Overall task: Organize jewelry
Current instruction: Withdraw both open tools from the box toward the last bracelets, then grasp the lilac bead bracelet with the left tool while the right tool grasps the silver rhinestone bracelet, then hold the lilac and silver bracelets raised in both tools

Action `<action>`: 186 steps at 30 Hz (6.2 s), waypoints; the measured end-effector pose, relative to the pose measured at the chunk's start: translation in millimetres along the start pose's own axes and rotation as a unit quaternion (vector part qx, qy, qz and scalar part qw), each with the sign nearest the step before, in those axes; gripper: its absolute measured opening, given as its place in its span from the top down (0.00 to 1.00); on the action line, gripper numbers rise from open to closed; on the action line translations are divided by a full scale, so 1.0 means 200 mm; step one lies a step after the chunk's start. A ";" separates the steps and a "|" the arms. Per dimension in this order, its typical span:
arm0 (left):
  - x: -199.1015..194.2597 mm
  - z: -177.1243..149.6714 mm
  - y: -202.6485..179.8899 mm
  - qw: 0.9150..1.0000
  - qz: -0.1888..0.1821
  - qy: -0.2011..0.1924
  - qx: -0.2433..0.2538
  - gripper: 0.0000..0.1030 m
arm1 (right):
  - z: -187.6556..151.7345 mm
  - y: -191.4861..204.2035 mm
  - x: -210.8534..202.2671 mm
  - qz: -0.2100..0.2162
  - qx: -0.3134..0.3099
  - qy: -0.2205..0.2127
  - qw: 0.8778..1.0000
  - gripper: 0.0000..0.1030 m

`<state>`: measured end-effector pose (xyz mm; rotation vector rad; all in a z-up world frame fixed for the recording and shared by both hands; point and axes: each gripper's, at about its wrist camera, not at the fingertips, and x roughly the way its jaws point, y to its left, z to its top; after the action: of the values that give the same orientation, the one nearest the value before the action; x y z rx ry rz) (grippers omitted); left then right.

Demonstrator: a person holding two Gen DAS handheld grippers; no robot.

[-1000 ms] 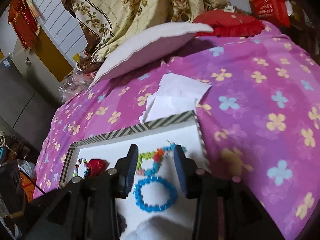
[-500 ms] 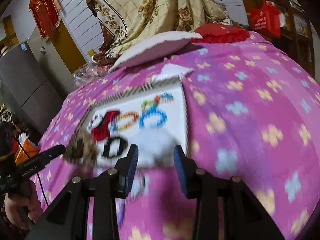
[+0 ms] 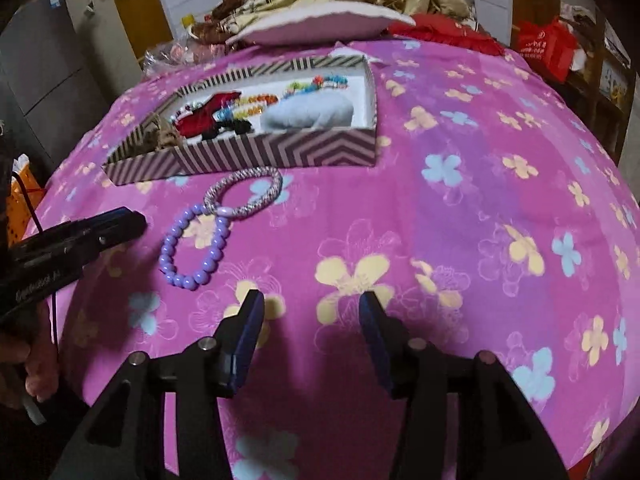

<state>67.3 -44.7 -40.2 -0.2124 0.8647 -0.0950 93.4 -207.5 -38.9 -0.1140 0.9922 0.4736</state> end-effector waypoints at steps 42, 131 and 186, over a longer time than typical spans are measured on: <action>0.00 -0.06 0.14 0.992 0.124 0.004 -0.015 0.76 | 0.16 0.28 0.16 0.037 -0.112 -0.009 0.993 0.91; -0.15 -0.01 0.12 0.995 0.062 -0.075 -0.028 0.94 | 0.17 0.18 0.03 0.018 -0.054 -0.065 0.996 0.93; -0.14 -0.01 0.11 0.995 0.073 -0.069 -0.024 0.94 | 0.17 0.21 -0.01 0.011 -0.061 -0.092 0.994 0.93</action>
<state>47.1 -18.1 -26.3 -0.1974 0.7424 0.0761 101.2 -160.3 -12.4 -0.1659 0.7844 0.5543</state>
